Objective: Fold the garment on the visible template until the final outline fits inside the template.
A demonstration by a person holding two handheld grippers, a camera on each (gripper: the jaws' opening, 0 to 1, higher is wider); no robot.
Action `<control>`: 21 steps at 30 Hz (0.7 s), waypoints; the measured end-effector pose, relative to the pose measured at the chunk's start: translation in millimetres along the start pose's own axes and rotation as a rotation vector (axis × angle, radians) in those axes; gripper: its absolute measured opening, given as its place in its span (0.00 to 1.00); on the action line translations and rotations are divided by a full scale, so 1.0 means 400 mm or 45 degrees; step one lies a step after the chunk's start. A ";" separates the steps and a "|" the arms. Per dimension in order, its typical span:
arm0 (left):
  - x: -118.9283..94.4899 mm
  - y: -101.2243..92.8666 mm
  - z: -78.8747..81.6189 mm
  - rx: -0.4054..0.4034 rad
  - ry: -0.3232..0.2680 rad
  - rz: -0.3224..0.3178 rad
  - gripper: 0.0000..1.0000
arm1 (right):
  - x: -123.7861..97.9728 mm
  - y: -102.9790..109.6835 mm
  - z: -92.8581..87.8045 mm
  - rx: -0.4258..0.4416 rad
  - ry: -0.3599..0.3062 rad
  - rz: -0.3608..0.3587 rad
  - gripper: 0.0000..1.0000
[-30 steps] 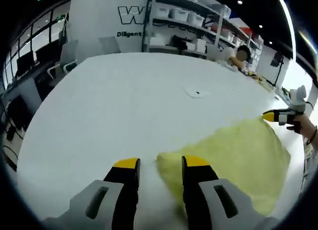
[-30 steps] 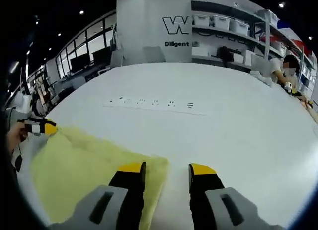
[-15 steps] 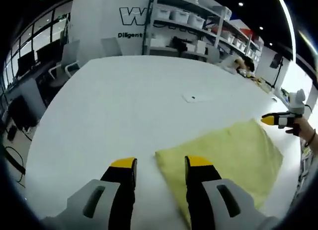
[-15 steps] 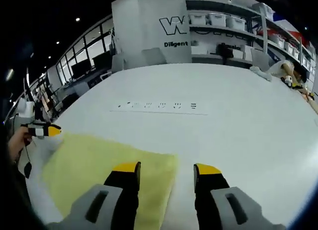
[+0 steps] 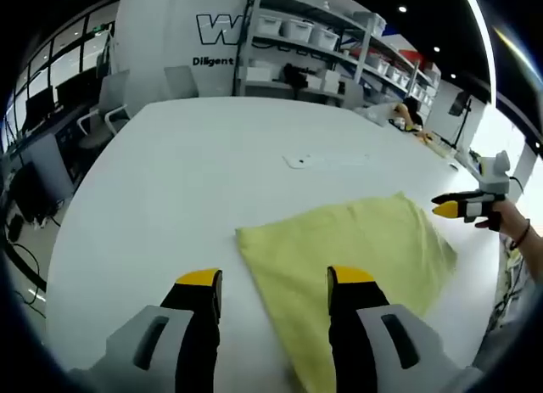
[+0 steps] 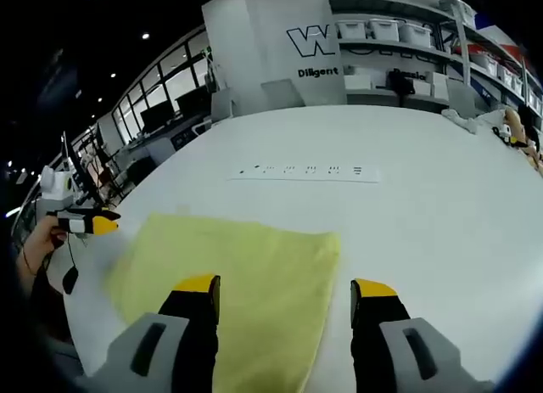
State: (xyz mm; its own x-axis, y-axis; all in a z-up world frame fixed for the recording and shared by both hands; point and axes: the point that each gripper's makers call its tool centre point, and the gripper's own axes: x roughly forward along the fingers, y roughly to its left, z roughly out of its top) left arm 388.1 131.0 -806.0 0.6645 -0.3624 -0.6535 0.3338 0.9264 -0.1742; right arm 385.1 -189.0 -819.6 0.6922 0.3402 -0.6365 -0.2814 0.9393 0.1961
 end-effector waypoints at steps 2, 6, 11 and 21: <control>-0.010 -0.014 -0.013 0.013 -0.007 -0.010 0.45 | -0.003 -0.005 -0.013 0.016 -0.003 0.006 0.61; -0.027 -0.024 -0.047 0.003 0.019 -0.001 0.44 | -0.018 0.013 -0.045 0.046 0.016 0.033 0.60; -0.043 -0.035 -0.087 0.002 0.035 0.002 0.41 | -0.038 0.028 -0.080 0.046 0.031 0.048 0.59; -0.064 -0.056 -0.179 -0.135 0.105 -0.009 0.35 | -0.065 0.029 -0.150 0.026 0.084 0.026 0.53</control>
State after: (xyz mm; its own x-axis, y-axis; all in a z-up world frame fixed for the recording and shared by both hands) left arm 315.6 127.0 -838.2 0.6036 -0.3635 -0.7096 0.2628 0.9310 -0.2533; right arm 323.8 -189.6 -845.4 0.6411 0.3564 -0.6797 -0.2812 0.9331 0.2240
